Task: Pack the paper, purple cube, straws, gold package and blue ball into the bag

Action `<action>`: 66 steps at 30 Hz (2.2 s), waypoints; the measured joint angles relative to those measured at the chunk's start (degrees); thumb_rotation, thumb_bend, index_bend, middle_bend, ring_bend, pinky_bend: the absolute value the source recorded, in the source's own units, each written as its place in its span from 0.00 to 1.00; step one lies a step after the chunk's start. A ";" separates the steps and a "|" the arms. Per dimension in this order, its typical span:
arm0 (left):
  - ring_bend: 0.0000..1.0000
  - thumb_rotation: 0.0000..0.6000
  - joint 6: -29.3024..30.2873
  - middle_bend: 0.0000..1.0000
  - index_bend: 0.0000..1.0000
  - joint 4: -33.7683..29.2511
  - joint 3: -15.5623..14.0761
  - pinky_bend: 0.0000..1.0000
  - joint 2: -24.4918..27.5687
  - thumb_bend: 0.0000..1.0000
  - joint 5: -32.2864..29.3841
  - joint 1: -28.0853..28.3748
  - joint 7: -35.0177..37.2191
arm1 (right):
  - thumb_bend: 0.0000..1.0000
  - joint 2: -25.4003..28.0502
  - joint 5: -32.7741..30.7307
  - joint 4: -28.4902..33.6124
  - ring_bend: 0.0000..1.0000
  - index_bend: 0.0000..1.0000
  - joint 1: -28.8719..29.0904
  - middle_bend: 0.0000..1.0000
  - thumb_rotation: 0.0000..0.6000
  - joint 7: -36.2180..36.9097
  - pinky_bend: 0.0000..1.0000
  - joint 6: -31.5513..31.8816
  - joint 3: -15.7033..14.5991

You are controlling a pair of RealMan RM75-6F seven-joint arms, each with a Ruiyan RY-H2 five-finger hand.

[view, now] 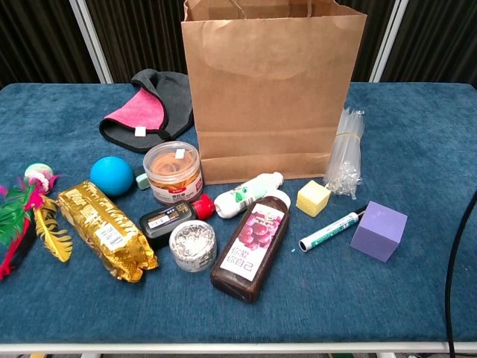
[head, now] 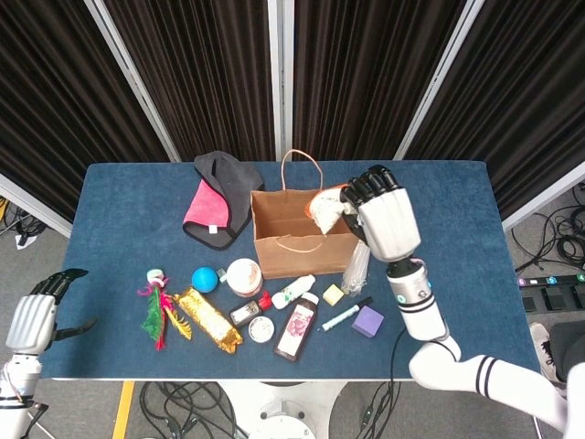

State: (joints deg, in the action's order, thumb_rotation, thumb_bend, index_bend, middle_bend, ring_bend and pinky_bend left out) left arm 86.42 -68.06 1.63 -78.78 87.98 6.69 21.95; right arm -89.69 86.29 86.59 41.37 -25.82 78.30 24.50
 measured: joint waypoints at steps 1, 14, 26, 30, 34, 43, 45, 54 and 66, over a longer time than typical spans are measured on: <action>0.25 1.00 -0.13 0.35 0.29 0.37 -0.01 0.29 -0.04 0.06 -0.09 -0.02 0.54 | 0.39 -1.11 -0.38 -0.99 0.43 0.71 0.73 0.54 1.00 -0.45 0.34 -0.32 0.04; 0.25 1.00 0.47 0.35 0.29 3.22 -0.04 0.29 -0.59 0.07 0.63 0.02 4.97 | 0.10 -3.23 -3.69 -2.17 0.20 0.37 3.66 0.35 1.00 -2.91 0.11 -3.55 -1.59; 0.25 1.00 0.36 0.35 0.29 2.14 -0.21 0.29 -0.47 0.06 1.24 0.46 3.64 | 0.10 2.42 -2.12 3.44 0.19 0.35 0.42 0.34 1.00 -1.25 0.09 3.29 -0.72; 0.25 1.00 0.37 0.35 0.29 1.34 -0.28 0.29 -0.26 0.06 1.40 0.55 2.98 | 0.10 7.32 -1.19 8.36 0.20 0.35 -4.52 0.34 1.00 0.88 0.09 6.69 -1.90; 0.25 1.00 0.20 0.35 0.29 0.99 -0.39 0.29 -0.50 0.06 1.60 0.76 2.54 | 0.09 13.51 -0.95 12.73 0.20 0.35 -10.50 0.34 1.00 5.89 0.10 7.36 -7.09; 0.25 1.00 0.40 0.35 0.29 0.83 -0.69 0.29 -1.21 0.07 2.15 0.94 2.03 | 0.08 17.35 1.93 9.56 0.20 0.36 -19.26 0.34 1.00 20.01 0.10 1.90 -23.29; 0.25 1.00 0.34 0.35 0.29 0.54 -0.73 0.29 -1.13 0.07 2.06 0.89 1.89 | 0.07 17.11 2.14 7.47 0.19 0.36 -19.41 0.32 1.00 20.67 0.10 -1.12 -24.73; 0.25 1.00 0.52 0.35 0.29 0.49 -0.70 0.29 -0.87 0.07 1.70 0.62 2.23 | 0.00 14.57 1.52 2.68 0.12 0.30 -17.92 0.26 1.00 21.65 0.05 -12.84 -28.33; 0.25 1.00 2.03 0.35 0.29 3.18 -0.49 0.29 -1.70 0.07 2.09 0.36 2.99 | 0.01 11.36 3.24 2.41 0.09 0.27 -15.65 0.23 1.00 19.48 0.01 -15.88 -27.75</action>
State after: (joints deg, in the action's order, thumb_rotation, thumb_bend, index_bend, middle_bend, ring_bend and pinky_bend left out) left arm 88.45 -64.87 1.14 -80.47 90.07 7.05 24.94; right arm -78.33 89.53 89.00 25.72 -6.34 62.42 -3.25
